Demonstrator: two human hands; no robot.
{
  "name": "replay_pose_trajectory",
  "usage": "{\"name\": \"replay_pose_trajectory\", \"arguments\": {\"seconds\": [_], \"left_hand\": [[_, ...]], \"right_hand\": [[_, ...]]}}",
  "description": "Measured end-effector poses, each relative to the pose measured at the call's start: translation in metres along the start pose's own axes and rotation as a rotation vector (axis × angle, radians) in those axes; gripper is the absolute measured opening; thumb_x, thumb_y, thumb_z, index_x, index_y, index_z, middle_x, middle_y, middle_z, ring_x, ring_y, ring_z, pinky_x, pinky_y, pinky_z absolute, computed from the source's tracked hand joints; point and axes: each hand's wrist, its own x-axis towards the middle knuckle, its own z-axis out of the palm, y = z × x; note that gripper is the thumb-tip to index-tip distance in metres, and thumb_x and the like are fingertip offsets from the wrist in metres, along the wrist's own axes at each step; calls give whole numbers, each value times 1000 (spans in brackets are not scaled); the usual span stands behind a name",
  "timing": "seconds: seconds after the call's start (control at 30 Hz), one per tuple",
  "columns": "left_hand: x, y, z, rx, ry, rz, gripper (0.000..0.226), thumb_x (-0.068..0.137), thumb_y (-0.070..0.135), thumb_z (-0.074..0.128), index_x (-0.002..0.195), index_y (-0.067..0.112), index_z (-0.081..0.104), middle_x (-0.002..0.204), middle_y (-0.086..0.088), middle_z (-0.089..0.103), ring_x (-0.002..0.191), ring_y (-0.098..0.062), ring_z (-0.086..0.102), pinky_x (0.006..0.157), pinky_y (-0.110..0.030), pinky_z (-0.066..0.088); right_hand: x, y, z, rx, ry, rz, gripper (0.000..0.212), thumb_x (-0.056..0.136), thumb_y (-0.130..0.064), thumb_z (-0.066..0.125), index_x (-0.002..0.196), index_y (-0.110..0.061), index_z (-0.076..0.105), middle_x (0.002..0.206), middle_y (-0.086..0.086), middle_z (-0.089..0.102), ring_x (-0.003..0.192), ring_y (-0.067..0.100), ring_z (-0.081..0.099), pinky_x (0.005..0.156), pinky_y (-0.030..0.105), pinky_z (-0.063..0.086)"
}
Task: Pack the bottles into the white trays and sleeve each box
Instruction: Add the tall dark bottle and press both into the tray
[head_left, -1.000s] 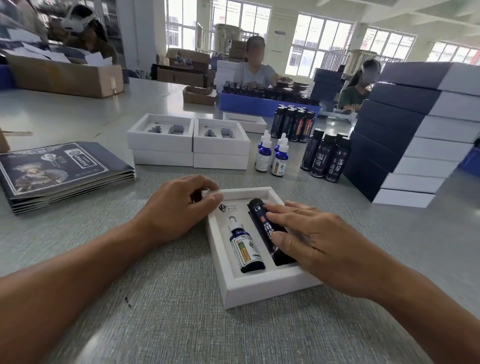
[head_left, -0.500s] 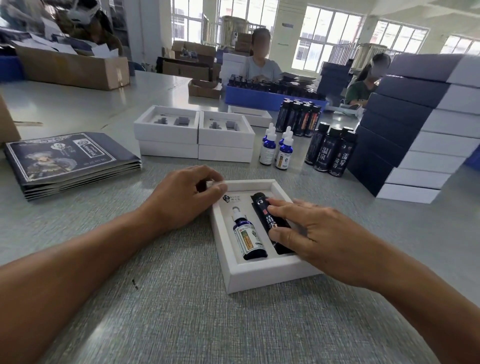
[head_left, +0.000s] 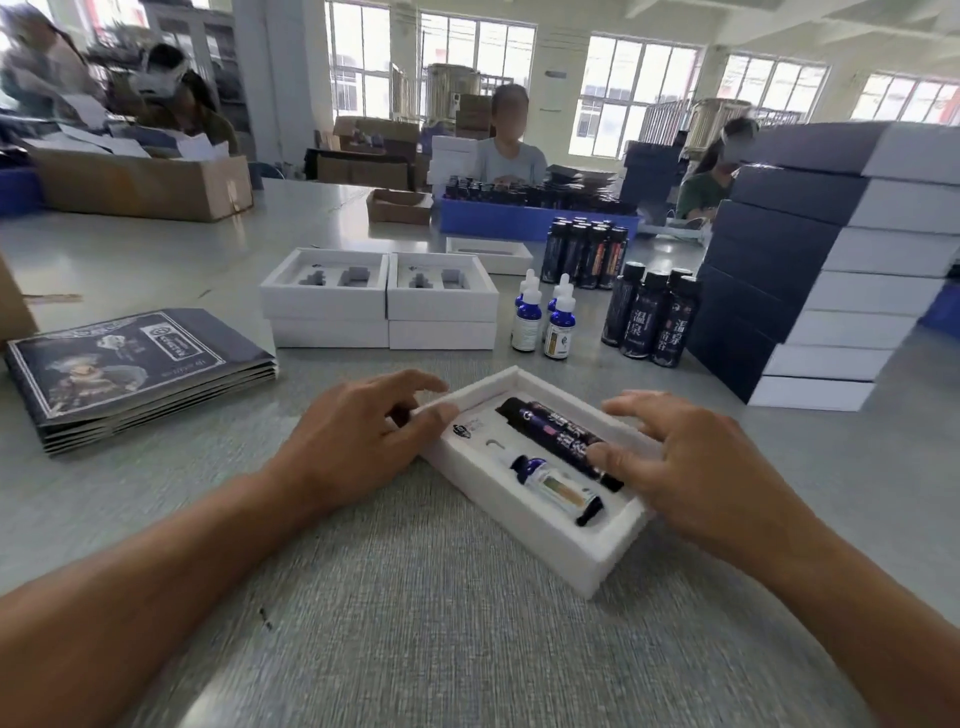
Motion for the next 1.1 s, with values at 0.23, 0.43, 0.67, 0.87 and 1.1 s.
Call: {"name": "replay_pose_trajectory", "arguments": {"seconds": [0.23,0.43,0.67,0.87,1.1], "left_hand": [[-2,5,0,25,-33,61,47,92,66,39,118,41,68,117,21,67,97,-1,63,84,-31,53],[-2,8,-1,55,-53,30,49,92,67,37,120,41,67,119,19,68,97,-2,63,83,-29,53],[2,-4,-24,508,74,-110,49,94,57,41,130,30,60,129,0,63,117,-24,57,99,-41,42],[-2,-60,-71,815,15,-622,69,95,65,32,148,20,38,158,-22,27,146,-40,21,116,-58,13],[-1,-19,-54,825,-122,-490,70,97,67,14,116,22,65,120,-13,68,123,-32,54,113,-55,26]], "right_hand": [[3,19,1,15,0,38,55,82,-63,60,126,-31,63,112,-9,69,81,-7,56,67,19,42],[3,18,0,7,-15,19,54,84,-63,56,128,-32,61,109,-11,66,77,-8,55,63,15,41],[22,82,20,53,-55,113,52,67,-93,50,113,-68,52,98,-45,58,78,1,66,59,28,55],[64,205,75,223,9,183,80,52,-84,75,124,-53,56,111,-31,64,94,5,69,74,38,59],[61,210,52,216,14,260,87,42,-90,72,120,-56,57,105,-31,66,88,-9,66,77,27,57]]}}
